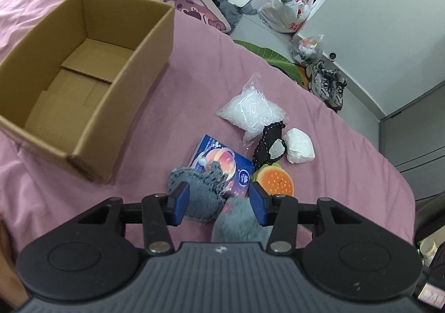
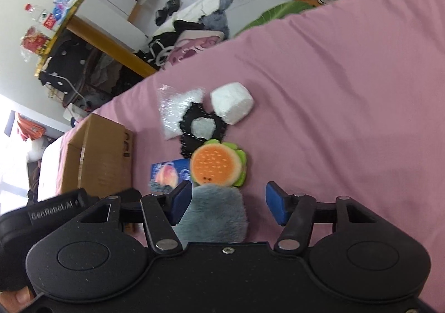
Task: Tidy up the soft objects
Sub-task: 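Lower both grippers onto the blue-grey fluffy plush and close on it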
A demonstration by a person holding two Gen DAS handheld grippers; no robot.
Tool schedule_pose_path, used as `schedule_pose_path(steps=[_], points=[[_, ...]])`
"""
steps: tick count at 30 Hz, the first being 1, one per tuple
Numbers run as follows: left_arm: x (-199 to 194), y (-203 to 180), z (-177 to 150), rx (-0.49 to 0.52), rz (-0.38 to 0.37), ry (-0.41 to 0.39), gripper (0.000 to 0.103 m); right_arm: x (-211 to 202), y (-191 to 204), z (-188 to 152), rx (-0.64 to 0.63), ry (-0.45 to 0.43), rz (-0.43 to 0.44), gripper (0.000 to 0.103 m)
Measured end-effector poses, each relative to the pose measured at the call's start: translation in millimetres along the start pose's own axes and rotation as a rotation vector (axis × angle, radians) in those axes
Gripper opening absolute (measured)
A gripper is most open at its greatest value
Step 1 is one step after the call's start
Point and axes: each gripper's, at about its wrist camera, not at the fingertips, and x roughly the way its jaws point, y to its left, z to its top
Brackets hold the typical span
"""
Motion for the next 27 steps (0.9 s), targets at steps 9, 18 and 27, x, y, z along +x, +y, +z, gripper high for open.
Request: schedule_pose_path(steps=[9, 18, 27], points=[[32, -16, -2, 0.017, 0.024, 0.078, 0.046, 4, -14, 3, 0.059, 0.010, 0.045, 0.058], [29, -8, -26, -0.014, -0.010, 0.137, 0.047, 9, -16, -1, 0.080, 0.054, 0.052, 0.058], [20, 7, -43, -0.091, -0.065, 0.163, 0.034, 5, -17, -28, 0.114, 0.108, 0.077, 0.046]])
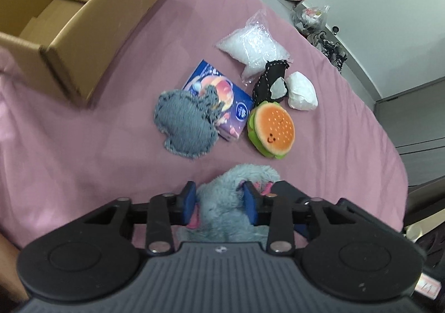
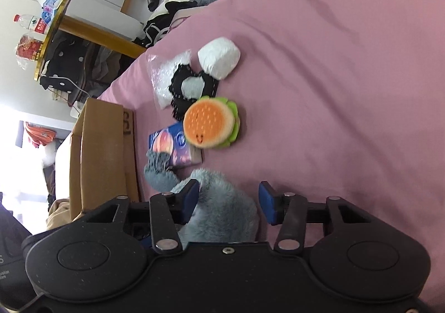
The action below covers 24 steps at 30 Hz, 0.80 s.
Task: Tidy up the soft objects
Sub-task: 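Lower both grippers onto the blue-grey fluffy plush and close on it, then carry the fluffy plush with both grippers into the cardboard box and open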
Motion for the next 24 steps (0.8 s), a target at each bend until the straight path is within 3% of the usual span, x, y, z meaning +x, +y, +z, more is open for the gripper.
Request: schedule_pose_path(steps=[2, 7, 24], points=[[-2, 0, -2, 0.001, -0.006, -0.001, 0.030, -1, 1, -6, -0.004, 0.005, 0.002, 0.037], [-6, -1, -9, 0.000, -0.023, -0.008, 0.026, -5, 5, -13, -0.023, -0.009, -0.007, 0.029], [-68, -2, -4, 0.029, -0.068, -0.150, 0.024, -35, 45, -15, -0.129, -0.116, 0.116, 0.026]])
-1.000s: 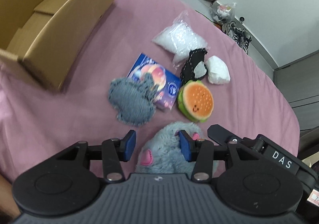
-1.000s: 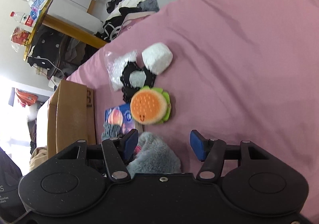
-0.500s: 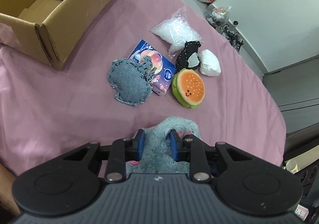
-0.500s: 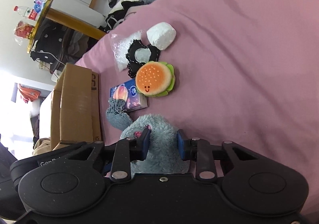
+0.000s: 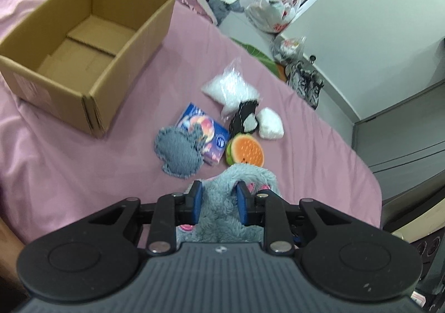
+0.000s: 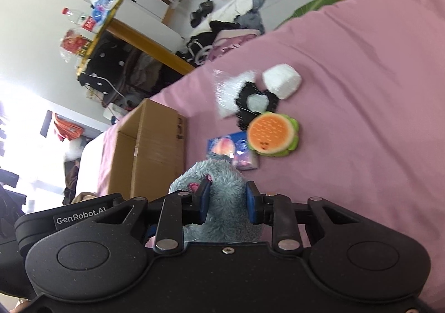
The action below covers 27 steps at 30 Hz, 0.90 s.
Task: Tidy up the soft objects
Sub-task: 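Carry the fluffy plush with both grippers into the cardboard box and open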
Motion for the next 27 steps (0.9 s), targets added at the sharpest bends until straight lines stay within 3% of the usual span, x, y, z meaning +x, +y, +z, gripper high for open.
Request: schedule_pose_path(steps=[14, 27], points=[[-38, 9, 31, 0.017, -0.037, -0.089, 0.024, 2, 44, 13, -0.017, -0.058, 0.044, 0.026], [-54, 25, 74, 0.020, -0.078, -0.149, 0.024, 20, 94, 35, -0.068, -0.096, 0.032, 0.026]])
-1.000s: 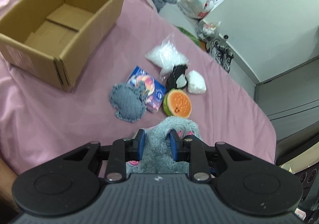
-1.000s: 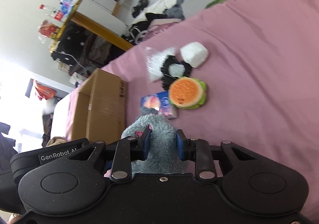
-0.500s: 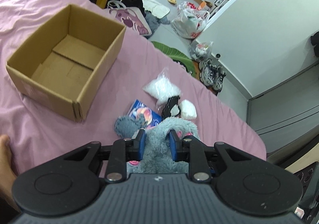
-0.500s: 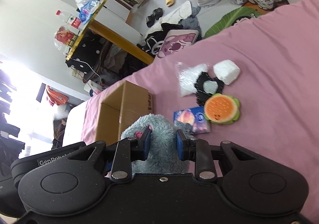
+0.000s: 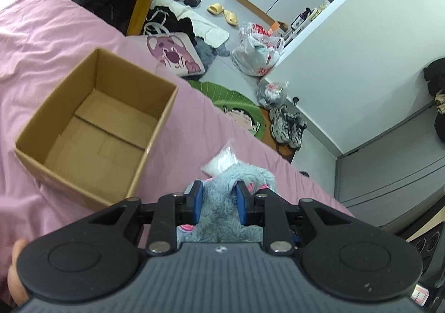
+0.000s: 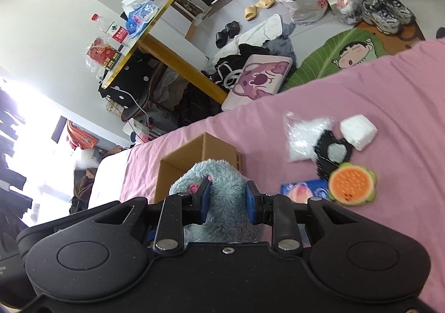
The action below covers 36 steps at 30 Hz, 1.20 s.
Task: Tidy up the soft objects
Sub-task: 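Carry the fluffy plush with both grippers into the cardboard box and open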
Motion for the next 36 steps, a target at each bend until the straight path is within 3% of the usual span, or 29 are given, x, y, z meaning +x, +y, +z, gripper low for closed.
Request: schedule_pose_path(steps=[14, 36], points=[[-5, 47, 54, -0.045, -0.008, -0.053, 0.024, 49, 55, 7, -0.074, 0.016, 0.011, 0.026], [34, 155, 101, -0.271, -0.009, -0.105, 0.024, 151, 101, 3, -0.205, 0.094, 0.008, 0.027]])
